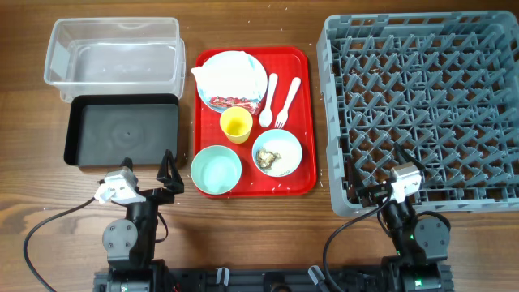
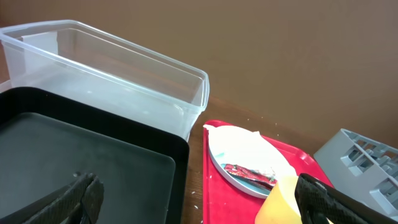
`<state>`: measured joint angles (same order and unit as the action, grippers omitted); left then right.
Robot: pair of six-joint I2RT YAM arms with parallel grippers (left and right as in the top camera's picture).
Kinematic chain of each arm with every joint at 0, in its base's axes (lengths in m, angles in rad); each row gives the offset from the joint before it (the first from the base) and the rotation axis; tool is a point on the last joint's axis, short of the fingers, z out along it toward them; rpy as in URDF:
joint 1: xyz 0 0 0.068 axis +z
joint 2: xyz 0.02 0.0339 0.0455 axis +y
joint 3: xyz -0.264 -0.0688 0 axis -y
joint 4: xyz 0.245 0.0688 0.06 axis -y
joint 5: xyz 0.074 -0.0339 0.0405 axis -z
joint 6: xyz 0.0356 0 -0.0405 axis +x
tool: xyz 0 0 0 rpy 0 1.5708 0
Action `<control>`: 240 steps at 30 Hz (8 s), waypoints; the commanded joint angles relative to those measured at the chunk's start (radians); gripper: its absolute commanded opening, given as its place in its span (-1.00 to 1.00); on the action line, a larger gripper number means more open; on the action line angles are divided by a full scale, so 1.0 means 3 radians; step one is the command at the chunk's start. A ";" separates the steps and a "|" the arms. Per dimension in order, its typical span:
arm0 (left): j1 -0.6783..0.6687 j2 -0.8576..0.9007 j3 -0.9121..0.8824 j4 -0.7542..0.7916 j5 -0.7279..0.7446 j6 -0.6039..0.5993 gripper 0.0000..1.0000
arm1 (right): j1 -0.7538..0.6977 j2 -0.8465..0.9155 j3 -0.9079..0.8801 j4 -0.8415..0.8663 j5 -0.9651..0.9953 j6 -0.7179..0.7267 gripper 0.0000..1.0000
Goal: Sort waste into correct bins and load items into the dishwasher rack
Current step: 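Raise both arms and move the left gripper toward the blue plate, then grasp the white tissue with the left gripper and drop it in the clear bin, then grasp the red wrapper with the left gripper and drop it in the clear bin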
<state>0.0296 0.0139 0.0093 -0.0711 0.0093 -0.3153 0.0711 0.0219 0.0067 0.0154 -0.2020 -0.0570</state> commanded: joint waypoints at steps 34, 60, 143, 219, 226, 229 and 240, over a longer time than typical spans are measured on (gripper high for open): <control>0.0027 -0.0022 -0.0013 -0.0015 0.0043 0.0066 1.00 | -0.0011 -0.0010 -0.0005 0.0008 -0.0031 0.0015 0.99; 0.0027 -0.0022 -0.0013 -0.0015 0.0043 0.0066 1.00 | -0.0011 -0.0010 -0.0005 0.0009 -0.0031 0.0015 0.99; -0.1147 0.6966 0.6645 -0.3070 0.0392 0.0935 -0.92 | -0.0011 0.3755 0.3443 -0.2382 -0.0640 0.0549 1.00; -0.1109 0.7631 0.6134 -0.2789 0.0965 0.3496 0.25 | -0.0011 0.3755 0.3443 -0.2426 -0.0641 0.0552 1.00; -0.1108 0.7885 0.6134 -0.2710 0.0964 0.3571 0.11 | -0.0011 0.3756 0.3443 -0.2425 -0.0640 0.0552 1.00; -0.1108 0.7894 0.6135 -0.2589 0.0927 0.3567 -0.92 | -0.0011 0.3756 0.3443 -0.2425 -0.0640 0.0551 1.00; -0.0511 0.6653 0.6413 -0.2421 0.0525 0.1654 -0.92 | -0.0011 0.3756 0.3443 -0.2368 -0.0640 0.0549 0.99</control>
<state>-0.2192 2.1311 1.8973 -0.8249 0.2054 0.2863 0.0700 1.1458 1.0229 -0.7071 -0.3744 0.0940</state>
